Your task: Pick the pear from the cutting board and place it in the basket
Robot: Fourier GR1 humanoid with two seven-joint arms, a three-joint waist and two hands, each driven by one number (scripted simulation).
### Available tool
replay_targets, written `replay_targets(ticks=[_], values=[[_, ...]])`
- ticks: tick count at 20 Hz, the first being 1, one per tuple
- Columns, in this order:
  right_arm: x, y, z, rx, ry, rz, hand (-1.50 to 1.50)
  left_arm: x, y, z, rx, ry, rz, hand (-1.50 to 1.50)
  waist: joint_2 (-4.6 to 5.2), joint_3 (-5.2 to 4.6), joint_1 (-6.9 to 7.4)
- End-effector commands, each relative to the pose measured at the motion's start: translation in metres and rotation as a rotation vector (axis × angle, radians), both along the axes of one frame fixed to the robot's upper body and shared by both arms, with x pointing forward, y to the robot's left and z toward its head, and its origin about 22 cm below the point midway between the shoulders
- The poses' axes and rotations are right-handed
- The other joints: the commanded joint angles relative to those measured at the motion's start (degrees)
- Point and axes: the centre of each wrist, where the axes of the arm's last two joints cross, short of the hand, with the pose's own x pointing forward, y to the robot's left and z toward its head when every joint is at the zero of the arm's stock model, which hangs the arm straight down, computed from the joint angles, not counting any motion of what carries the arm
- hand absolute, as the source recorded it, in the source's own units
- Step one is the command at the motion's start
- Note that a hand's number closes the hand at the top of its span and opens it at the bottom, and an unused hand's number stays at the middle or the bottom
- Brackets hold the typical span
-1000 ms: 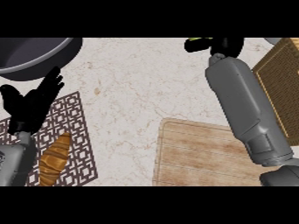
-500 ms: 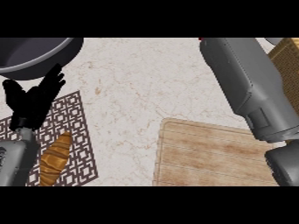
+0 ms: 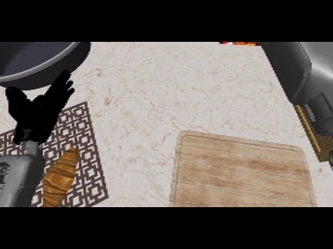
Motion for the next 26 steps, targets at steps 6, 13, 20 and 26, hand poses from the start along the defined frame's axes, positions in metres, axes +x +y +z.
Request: replay_targets(ticks=[6,13,20,26], values=[[0.002,-0.06,0.033,0.055,0.018,-0.32,1.5,0.003,0.003,0.0,0.0,-0.003,0.015,0.0,-0.1,0.04,-1.03],[0.003,-0.084,0.015,0.066,0.033,-0.419,1.5,-0.008,0.011,-0.014,0.002,0.013,0.032,0.0,-0.57,0.14,-1.6],[0.003,-0.105,-0.014,0.038,0.101,-0.434,1.5,-0.006,0.021,-0.013,0.008,0.002,0.048,0.0,-0.85,0.18,-2.78],[-0.002,-0.129,-0.041,0.06,0.026,-0.411,1.5,-0.022,0.028,-0.022,-0.001,0.019,0.059,0.0,-1.4,0.24,-3.59]])
